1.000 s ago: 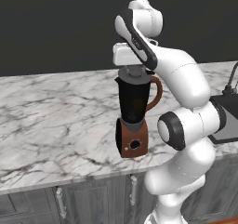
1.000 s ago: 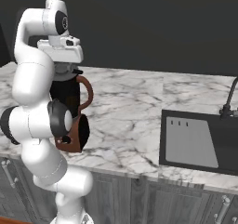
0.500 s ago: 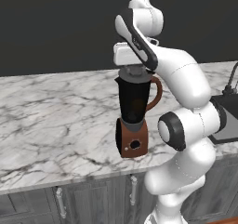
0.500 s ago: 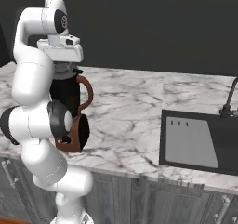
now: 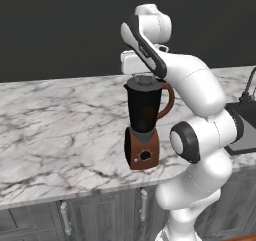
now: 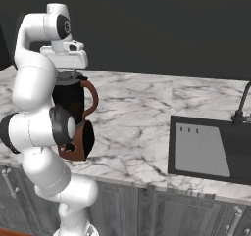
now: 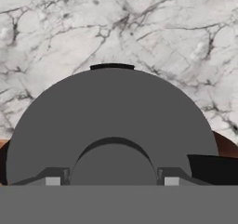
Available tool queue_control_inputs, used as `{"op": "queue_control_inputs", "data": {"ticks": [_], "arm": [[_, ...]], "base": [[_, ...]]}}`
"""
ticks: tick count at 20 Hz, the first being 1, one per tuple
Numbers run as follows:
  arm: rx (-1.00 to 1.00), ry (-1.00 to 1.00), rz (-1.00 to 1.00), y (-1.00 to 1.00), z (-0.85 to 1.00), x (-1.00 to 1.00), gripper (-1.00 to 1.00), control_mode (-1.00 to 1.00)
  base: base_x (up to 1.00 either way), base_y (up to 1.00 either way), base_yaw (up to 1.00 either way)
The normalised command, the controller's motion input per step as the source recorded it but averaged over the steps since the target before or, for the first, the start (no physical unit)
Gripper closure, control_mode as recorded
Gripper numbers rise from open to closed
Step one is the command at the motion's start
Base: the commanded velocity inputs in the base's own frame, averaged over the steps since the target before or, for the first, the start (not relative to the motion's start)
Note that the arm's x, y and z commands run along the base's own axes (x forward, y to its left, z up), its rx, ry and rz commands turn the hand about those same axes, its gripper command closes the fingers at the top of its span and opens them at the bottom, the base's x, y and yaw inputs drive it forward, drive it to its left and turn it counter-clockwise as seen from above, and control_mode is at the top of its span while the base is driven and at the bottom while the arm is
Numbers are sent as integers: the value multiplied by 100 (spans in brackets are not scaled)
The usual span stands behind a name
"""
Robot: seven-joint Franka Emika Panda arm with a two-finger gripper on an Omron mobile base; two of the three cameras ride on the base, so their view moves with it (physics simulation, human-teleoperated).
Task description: Open the blender lid, put the orange in the blender, close the lid, and start the blender.
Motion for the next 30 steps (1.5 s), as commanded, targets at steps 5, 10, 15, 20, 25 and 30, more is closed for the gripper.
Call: {"op": "queue_control_inputs", "data": {"ticks": [5, 10, 15, 20, 25, 30], "arm": [[0, -12, 0, 0, -60, 0, 100, -100], [0, -15, 0, 0, -26, -1, -100, -100], [0, -16, 0, 0, -2, 0, -100, -100], [0, -11, 0, 0, 2, 0, -100, -100], [0, -13, -1, 0, 38, -13, -100, -100], [0, -26, -8, 0, 40, -60, -100, -100]], "base": [[0, 0, 0], [0, 0, 0], [0, 0, 0], [0, 0, 0], [0, 0, 0], [0, 0, 0]]}}
